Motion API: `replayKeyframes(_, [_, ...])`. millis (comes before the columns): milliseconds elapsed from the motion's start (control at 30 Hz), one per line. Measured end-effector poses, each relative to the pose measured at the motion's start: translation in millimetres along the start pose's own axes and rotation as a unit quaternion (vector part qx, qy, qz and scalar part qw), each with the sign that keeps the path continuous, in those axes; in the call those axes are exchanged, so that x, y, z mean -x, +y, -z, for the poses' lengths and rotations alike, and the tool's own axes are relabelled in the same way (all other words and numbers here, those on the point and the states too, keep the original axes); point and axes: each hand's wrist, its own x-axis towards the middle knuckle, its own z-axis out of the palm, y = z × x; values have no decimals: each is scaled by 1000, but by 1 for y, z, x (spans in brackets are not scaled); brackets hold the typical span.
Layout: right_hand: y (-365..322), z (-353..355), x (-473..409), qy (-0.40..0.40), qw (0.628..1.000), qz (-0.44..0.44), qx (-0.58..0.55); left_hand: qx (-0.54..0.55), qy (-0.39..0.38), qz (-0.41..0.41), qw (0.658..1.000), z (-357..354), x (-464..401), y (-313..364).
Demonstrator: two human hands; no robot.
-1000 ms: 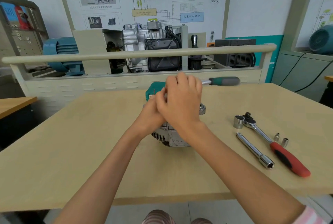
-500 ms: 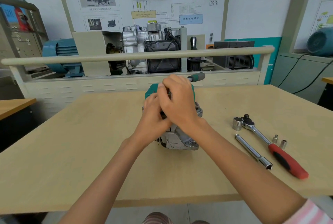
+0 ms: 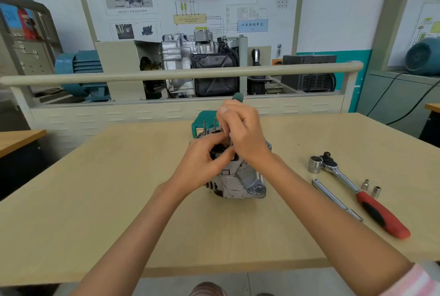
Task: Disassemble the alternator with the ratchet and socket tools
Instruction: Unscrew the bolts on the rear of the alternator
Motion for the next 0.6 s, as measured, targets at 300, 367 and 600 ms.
replayKeyframes(300, [8, 15, -6, -7, 997, -53, -48, 62, -64, 89, 992, 0, -18, 8])
replayKeyframes(367, [9, 13, -3, -4, 1000, -22, -16, 90, -53, 101, 989, -1, -17, 8])
replayKeyframes(600, [3, 5, 3, 8, 992, 6, 123, 125, -23, 102, 987, 3, -10, 8])
